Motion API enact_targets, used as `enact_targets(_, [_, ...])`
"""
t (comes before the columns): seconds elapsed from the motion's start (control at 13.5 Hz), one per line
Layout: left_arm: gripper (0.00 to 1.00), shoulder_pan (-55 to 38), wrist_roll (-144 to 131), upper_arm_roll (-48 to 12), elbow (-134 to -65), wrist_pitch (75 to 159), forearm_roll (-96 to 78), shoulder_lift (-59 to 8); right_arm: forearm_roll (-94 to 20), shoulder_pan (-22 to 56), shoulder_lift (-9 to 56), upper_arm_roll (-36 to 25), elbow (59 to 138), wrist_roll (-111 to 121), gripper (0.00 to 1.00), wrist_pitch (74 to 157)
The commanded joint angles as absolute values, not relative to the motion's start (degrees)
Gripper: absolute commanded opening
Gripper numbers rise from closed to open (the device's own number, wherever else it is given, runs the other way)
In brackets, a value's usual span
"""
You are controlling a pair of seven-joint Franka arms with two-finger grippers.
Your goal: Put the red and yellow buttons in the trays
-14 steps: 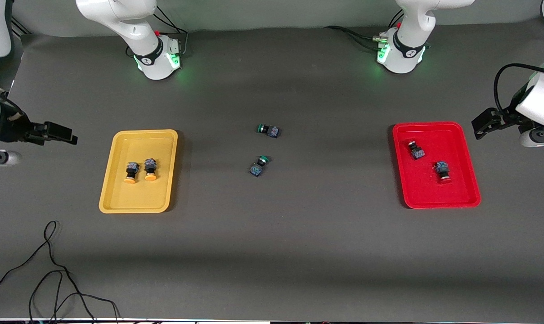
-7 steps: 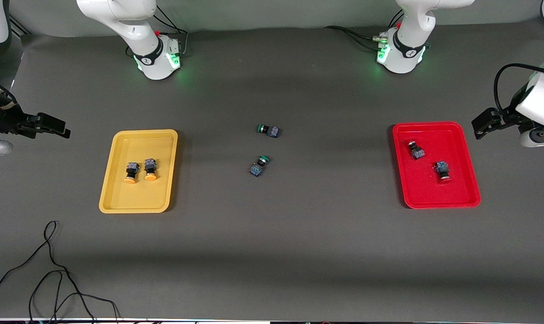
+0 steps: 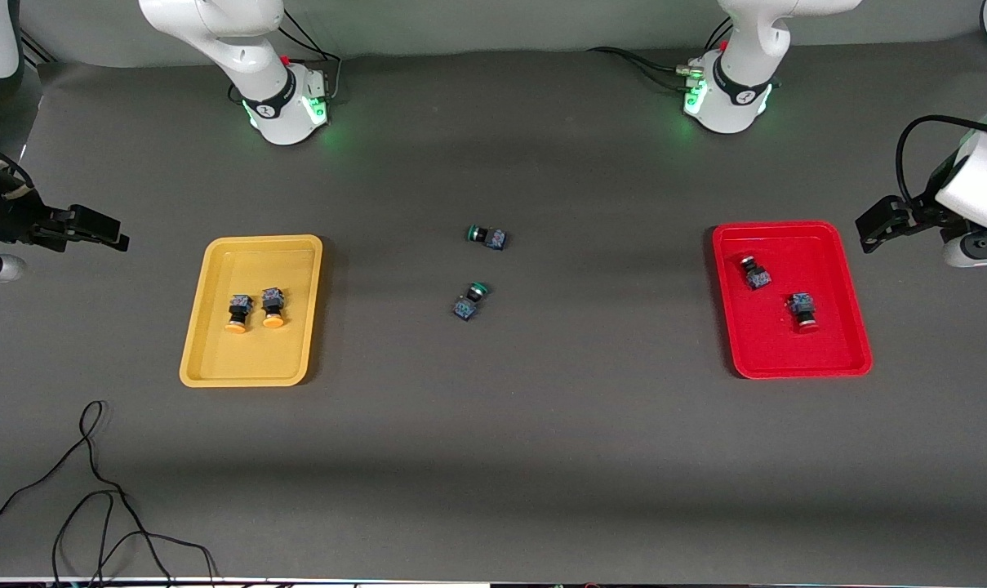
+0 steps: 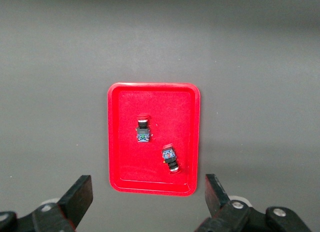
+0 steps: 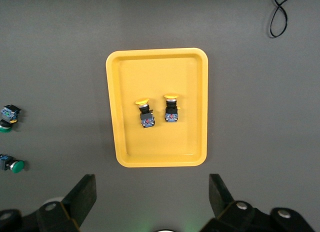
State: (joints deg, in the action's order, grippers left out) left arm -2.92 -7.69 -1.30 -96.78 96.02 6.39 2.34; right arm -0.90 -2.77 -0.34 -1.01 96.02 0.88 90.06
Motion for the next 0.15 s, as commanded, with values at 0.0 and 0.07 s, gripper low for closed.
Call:
enact_targets(0.0, [1.00, -3.4, -7.0, -0.8, -95.6, 95.5, 7.1, 1.9, 0.8, -2.7, -0.8, -0.6, 96.2, -0.5, 1.00, 90.9])
enact_targets(0.07, [1.00, -3.4, -7.0, -0.8, -95.6, 95.5, 7.1, 1.9, 0.8, -2.7, -0.8, -0.6, 96.2, -0.5, 1.00, 90.8])
